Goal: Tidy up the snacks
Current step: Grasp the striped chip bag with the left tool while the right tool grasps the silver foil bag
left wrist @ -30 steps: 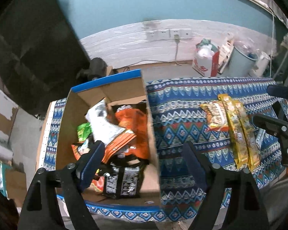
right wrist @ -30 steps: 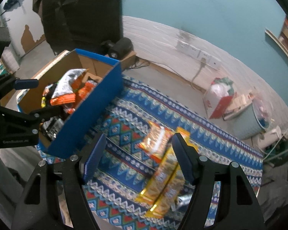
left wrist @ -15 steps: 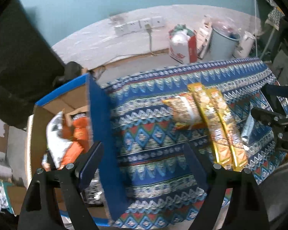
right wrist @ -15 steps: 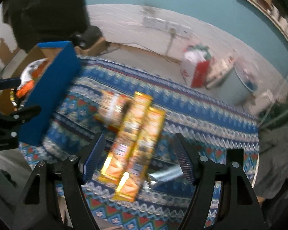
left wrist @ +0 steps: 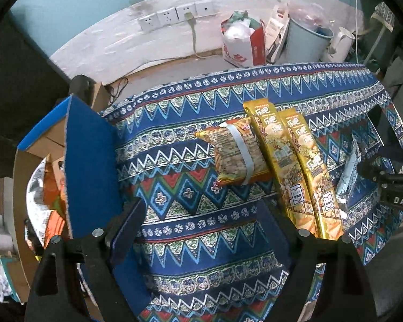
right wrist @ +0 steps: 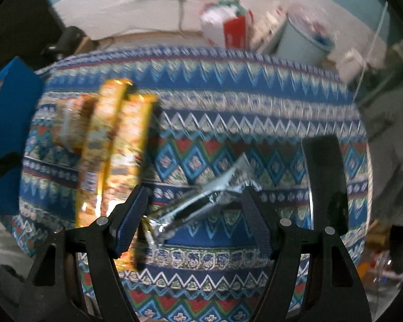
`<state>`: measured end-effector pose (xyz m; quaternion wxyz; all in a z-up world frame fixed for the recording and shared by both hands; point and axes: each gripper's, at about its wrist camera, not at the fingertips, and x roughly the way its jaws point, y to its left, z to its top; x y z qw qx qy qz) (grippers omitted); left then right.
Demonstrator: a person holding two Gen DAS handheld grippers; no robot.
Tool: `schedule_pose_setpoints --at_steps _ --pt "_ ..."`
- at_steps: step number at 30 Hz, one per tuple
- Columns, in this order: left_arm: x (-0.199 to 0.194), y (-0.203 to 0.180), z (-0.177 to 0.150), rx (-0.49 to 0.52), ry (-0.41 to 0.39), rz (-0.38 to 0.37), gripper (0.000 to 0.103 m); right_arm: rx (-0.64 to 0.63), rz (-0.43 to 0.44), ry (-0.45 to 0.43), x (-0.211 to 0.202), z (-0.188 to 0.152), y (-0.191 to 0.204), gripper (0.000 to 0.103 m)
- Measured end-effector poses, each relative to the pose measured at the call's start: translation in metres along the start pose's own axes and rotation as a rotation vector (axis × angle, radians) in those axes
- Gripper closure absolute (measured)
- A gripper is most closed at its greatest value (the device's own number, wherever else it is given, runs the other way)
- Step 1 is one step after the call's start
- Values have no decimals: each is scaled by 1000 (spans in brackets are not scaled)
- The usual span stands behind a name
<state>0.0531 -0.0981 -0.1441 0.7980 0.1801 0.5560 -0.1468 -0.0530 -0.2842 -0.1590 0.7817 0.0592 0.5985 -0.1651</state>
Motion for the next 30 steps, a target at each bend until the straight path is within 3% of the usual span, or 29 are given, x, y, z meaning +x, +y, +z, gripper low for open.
schedule_pose_setpoints --at_steps 5,13,16,18,21,26,30 --pt "12 -3 5 -11 20 -11 17 86 36 83 30 -6 -11 31" --pt "31 -2 19 -51 43 -31 17 116 54 146 59 -12 -12 31" --pt "39 -1 24 -72 52 -39 17 93 59 153 65 -12 -12 43" --pt "45 -1 29 -91 59 -40 17 42 33 133 66 -10 -9 58" --pt "54 2 35 -123 66 -51 17 -31 9 110 66 -5 -4 74" --pt "67 7 46 -189 70 -85 17 -127 -12 49 70 14 5 75" --pt "79 10 52 -246 99 -129 17 -124 6 27 73 39 1 75"
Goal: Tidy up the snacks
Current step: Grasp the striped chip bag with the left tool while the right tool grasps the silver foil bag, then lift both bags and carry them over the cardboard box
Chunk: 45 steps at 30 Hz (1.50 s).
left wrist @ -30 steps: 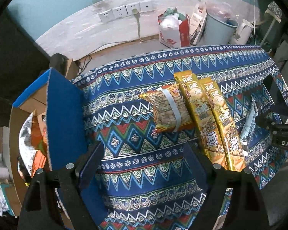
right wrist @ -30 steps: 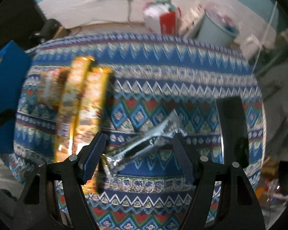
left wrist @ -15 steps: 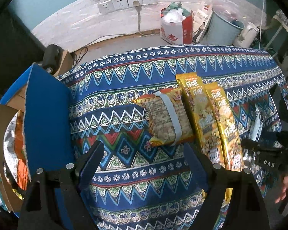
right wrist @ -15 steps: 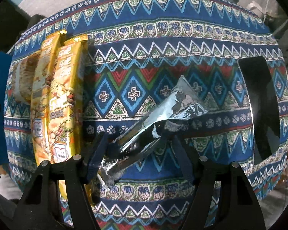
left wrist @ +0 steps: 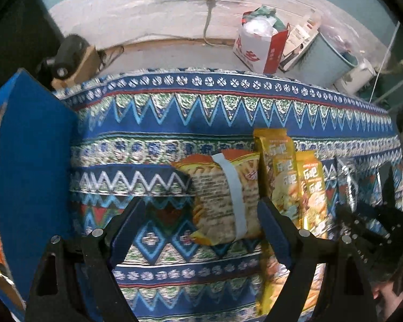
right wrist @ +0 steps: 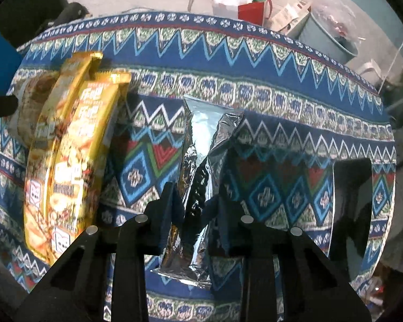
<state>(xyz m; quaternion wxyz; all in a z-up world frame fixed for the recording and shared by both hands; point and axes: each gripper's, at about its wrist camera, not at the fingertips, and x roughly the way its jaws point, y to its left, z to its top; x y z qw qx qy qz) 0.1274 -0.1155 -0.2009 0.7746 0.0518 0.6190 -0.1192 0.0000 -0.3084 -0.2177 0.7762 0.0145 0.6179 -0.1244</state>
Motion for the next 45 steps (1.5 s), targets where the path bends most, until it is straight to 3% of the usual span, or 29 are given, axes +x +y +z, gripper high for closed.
schedule_pose_setpoints --at_steps 8,13,17,19,21,24,32,45 --pt "22 -12 10 -4 34 18 16 33 17 5 -3 -3 -21 58" --pt "37 -13 10 -4 56 27 16 58 20 13 -1 -11 -25 57" --pt "35 -14 7 19 30 19 18 55 13 -2 0 -8 -25 57" --pt "34 -15 5 40 24 18 31 43 3 -10 1 -7 -26 58" --pt "32 -18 3 67 16 20 54 21 -9 -27 0 -7 -20 76" --pt "25 -22 -2 111 1 34 60 12 -2 -27 1 -5 -17 76" --pt "-4 -26 -17 184 -57 75 61 -3 25 -81 -27 4 -10 76" --pt "-51 -11 -35 216 -133 77 61 -43 68 -176 -75 13 13 77"
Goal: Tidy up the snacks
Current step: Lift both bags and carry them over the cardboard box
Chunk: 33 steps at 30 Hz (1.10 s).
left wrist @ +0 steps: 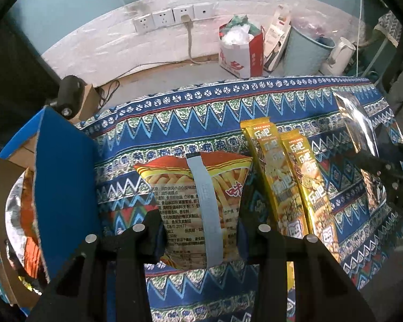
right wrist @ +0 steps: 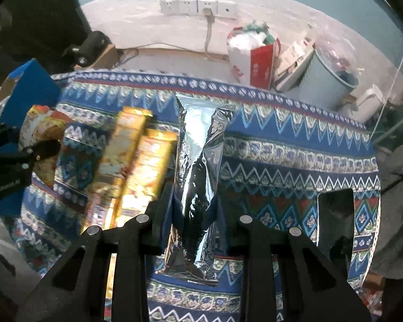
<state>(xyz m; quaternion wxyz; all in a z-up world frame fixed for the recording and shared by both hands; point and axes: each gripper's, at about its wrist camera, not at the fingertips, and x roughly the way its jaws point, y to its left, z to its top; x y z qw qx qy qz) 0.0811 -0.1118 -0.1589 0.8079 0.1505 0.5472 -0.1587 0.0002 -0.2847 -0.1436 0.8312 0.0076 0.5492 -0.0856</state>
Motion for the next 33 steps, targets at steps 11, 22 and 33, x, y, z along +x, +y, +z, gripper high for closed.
schedule_pose_setpoints --at_steps 11,22,33 --pt "-37 20 -12 -6 -54 1 61 -58 67 -82 -38 17 44 76" --pt "-70 48 -27 -40 -107 6 61 -115 143 -126 -60 32 88 76" --pt "-95 93 -50 -123 -140 -1 61 -169 180 -120 -58 44 133 76"
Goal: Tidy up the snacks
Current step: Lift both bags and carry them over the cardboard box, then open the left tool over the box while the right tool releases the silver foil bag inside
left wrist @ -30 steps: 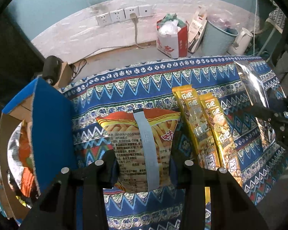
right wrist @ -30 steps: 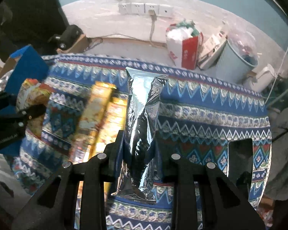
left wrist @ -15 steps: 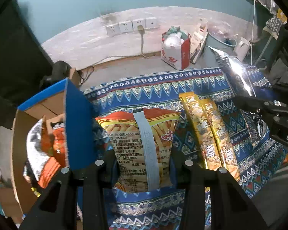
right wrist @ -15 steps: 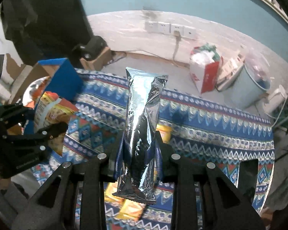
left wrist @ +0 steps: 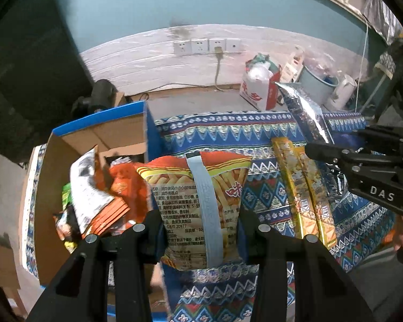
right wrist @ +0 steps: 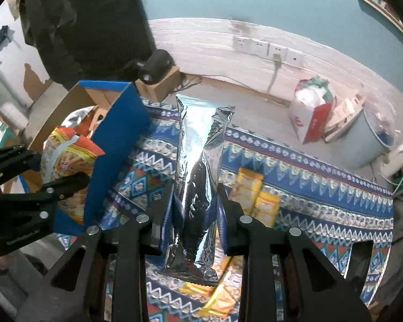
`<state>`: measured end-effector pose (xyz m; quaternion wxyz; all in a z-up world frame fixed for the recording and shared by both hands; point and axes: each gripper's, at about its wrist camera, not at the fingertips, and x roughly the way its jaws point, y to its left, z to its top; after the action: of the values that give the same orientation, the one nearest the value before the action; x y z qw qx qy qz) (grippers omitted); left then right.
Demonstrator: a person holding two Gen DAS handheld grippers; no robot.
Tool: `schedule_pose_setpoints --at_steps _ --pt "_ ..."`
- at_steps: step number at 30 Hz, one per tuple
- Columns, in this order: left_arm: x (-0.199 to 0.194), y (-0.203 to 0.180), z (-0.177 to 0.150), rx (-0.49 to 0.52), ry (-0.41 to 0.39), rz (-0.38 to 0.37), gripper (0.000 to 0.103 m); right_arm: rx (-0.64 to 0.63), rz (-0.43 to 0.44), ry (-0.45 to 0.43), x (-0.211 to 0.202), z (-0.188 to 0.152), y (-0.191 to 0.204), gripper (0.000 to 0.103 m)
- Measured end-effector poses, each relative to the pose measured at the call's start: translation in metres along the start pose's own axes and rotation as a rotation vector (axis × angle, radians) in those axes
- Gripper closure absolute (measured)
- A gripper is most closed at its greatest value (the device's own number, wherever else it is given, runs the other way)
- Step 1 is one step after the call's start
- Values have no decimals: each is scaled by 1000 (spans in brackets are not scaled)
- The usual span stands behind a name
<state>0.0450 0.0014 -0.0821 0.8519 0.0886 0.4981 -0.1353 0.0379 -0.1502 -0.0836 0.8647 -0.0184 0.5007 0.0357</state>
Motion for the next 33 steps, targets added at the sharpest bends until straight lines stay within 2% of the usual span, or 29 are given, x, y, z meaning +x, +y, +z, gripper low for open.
schedule_pose_setpoints --at_steps 14,26,29,30,33 --pt "-14 63 -25 -107 -17 54 61 -73 42 1 12 22 56 76" --pt "6 97 -45 -171 50 77 61 -124 79 0 24 41 102 76" --pt "11 102 -49 -181 84 84 51 -131 91 2 28 46 112 76" --pt "11 103 -50 -186 87 87 43 -133 97 4 30 47 116 76" --pt "6 110 -52 -202 68 92 33 -137 113 10 34 51 126 76"
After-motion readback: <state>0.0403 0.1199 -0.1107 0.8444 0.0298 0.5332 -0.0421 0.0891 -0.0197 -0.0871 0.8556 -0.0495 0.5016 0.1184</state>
